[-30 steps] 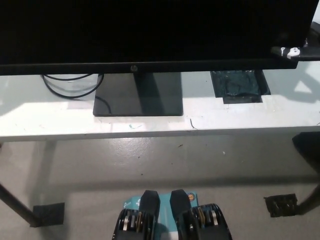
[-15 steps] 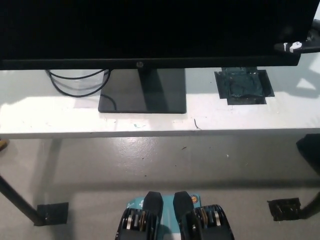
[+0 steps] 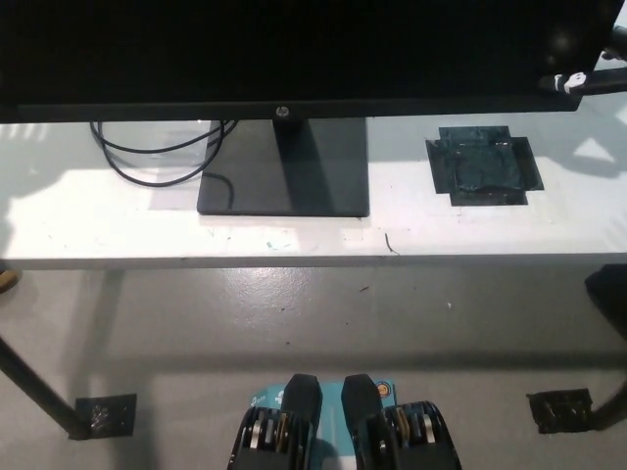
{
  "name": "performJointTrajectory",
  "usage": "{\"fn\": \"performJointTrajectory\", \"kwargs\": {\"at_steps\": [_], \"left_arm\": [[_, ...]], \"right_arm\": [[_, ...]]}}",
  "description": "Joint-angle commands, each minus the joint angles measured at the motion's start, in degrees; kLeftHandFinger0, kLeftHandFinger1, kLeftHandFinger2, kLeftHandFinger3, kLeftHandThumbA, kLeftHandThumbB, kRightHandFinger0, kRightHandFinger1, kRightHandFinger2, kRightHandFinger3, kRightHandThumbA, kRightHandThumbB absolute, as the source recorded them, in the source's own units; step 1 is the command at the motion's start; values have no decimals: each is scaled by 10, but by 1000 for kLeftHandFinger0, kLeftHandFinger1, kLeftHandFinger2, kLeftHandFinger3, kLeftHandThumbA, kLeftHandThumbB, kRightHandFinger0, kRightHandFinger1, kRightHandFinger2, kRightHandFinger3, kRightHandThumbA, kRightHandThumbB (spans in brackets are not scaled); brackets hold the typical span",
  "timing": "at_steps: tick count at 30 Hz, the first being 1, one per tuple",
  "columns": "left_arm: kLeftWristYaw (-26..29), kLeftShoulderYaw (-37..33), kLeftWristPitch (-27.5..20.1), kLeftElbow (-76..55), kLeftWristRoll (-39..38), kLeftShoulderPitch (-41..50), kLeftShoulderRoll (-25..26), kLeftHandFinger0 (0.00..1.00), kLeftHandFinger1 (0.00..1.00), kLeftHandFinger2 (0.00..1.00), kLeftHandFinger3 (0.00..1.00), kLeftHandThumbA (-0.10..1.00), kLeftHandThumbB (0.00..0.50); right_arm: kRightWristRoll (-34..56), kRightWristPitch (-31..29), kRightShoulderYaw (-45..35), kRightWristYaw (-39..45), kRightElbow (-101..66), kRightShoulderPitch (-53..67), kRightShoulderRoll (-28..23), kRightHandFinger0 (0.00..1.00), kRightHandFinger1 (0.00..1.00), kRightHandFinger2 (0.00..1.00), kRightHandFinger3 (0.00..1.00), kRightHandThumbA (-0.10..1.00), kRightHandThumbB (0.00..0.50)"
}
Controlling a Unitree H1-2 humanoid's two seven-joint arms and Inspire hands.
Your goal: The monitor is placed at the center of the table and the robot uses both its hand to grab the left and right sides of the monitor to tilt the angle of the monitor downwards
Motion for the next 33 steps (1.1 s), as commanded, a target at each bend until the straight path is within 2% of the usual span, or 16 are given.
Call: {"fn": "performJointTrajectory", "kwargs": {"at_steps": [1,4,7,9,11,13,17,19,21,24,25,28,29,30,33], "left_arm": [[200,-148,55,28,218,-146,-52,1000,1000,1000,1000,841,500],[206,-158,57,34,216,-149,-54,1000,1000,1000,1000,840,500],[232,-178,85,50,224,-156,-69,1000,1000,1000,1000,878,500],[234,-180,85,52,222,-156,-69,1000,1000,1000,1000,879,500],[241,-187,99,59,223,-158,-77,1000,1000,1000,1000,881,500],[239,-193,102,63,222,-158,-78,1000,1000,1000,1000,914,480],[239,-192,103,64,212,-149,-72,1000,1000,1000,1000,910,493],[248,-191,94,66,206,-145,-63,1000,1000,1000,1000,906,494],[261,-179,82,67,190,-123,-48,1000,1000,1000,1000,887,475],[263,-181,81,69,187,-123,-47,1000,1000,1000,1000,886,475],[225,-154,59,71,151,-100,-30,1000,1000,1000,1000,897,449],[227,-155,59,73,150,-100,-30,1000,1000,1000,1000,901,447],[258,-94,24,40,94,-48,-4,1000,1000,1000,1000,859,452],[276,-67,-3,26,67,-23,7,1000,1000,1000,1000,824,457],[284,-38,-14,11,53,-1,9,1000,1000,1000,1000,811,457]], "right_arm": [[-209,-81,114,-388,49,-134,61,1000,1000,1000,1000,561,500],[-211,-78,124,-401,55,-136,63,1000,1000,1000,1000,565,500],[-247,-51,164,-516,77,-132,75,1000,1000,1000,1000,524,500],[-245,-52,168,-519,79,-132,75,1000,1000,1000,1000,523,500],[-245,-26,174,-510,82,-129,83,1000,1000,1000,1000,565,500],[-237,-28,172,-510,82,-124,82,1000,1000,1000,1000,586,500],[-206,-55,147,-501,71,-107,76,1000,1000,1000,1000,602,500],[-188,-77,128,-493,56,-93,69,1000,1000,1000,1000,560,500],[-179,-98,103,-496,8,-52,50,1000,1000,1000,1000,549,500],[-181,-100,102,-499,7,-50,50,1000,1000,1000,1000,548,500],[-157,-127,56,-488,-73,18,24,1000,1000,1000,1000,550,500],[-161,-127,53,-490,-75,20,24,1000,1000,1000,1000,552,500],[-120,-132,-5,-437,-202,101,-15,1000,1000,1000,1000,595,492],[-99,-139,-32,-425,-248,137,-24,1000,1000,1000,1000,642,494],[-90,-136,-59,-406,-286,161,-29,1000,1000,1000,1000,658,498]]}}
